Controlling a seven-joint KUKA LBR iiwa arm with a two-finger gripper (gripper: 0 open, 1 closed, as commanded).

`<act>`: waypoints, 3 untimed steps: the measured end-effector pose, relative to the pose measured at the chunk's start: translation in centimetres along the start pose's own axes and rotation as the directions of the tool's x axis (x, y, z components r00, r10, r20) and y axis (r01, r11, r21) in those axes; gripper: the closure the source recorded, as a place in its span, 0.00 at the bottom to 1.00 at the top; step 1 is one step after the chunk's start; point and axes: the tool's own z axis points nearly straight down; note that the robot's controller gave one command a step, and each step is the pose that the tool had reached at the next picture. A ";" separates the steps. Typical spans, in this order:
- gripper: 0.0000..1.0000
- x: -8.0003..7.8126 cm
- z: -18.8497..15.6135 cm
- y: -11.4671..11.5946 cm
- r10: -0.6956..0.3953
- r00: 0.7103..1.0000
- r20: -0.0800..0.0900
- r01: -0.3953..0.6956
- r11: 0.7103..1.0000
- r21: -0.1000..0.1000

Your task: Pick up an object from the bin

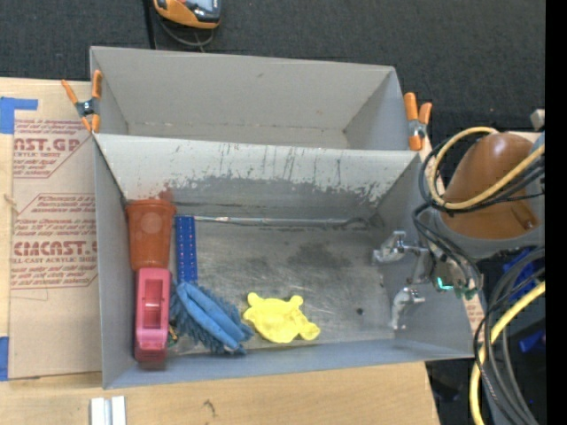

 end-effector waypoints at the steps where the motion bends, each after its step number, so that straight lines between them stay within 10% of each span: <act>1: 0.00 -0.2 -0.4 0.0 -0.001 1.000 0.007 0.001 1.000 0.002; 3: 0.00 -6.6 4.6 5.8 -0.107 0.994 0.007 0.107 0.994 -0.003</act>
Offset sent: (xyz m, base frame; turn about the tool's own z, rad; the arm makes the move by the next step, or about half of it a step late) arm 0.0284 0.0809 -0.0553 -0.1074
